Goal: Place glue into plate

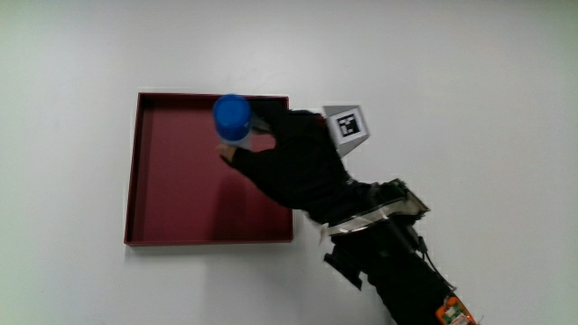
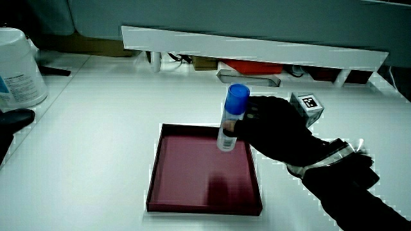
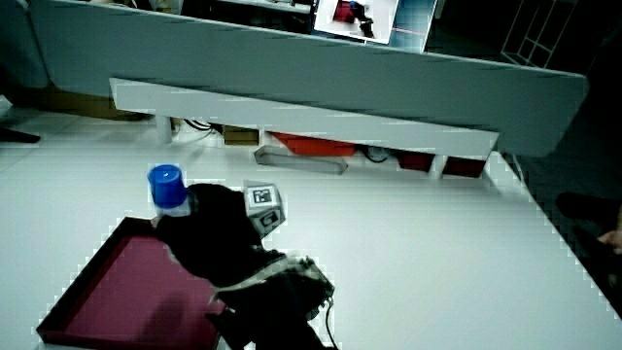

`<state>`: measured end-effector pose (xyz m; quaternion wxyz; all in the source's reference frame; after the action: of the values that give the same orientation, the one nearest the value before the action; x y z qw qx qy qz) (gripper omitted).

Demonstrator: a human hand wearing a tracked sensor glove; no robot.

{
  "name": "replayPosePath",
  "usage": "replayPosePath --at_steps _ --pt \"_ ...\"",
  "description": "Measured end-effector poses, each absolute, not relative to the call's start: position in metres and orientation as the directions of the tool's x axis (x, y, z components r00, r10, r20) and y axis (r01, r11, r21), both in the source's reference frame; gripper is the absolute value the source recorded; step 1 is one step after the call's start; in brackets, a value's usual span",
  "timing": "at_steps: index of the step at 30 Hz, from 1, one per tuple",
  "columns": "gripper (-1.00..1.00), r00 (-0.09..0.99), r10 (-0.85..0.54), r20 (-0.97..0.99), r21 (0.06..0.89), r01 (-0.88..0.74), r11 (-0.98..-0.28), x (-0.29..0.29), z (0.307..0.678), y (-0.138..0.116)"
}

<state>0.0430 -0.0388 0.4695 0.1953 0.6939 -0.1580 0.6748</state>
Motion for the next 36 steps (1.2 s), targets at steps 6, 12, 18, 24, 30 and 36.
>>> replayPosePath --at_steps 6,12,18,24,30,36 --pt "0.0 0.119 0.065 0.991 0.118 -0.528 -0.841 0.033 0.483 -0.033" --pt "0.0 0.133 0.121 0.984 0.175 -0.546 -0.82 0.03 0.499 -0.026" --pt "0.0 0.086 0.137 0.987 0.162 -0.544 -0.823 0.033 0.508 -0.024" --pt "0.0 0.082 0.145 0.986 0.166 -0.544 -0.822 0.035 0.514 -0.022" --pt "-0.29 0.092 0.163 0.982 0.187 -0.549 -0.815 0.035 0.513 -0.021" --pt "-0.65 0.068 0.184 0.981 0.19 -0.562 -0.805 0.044 0.509 -0.017"
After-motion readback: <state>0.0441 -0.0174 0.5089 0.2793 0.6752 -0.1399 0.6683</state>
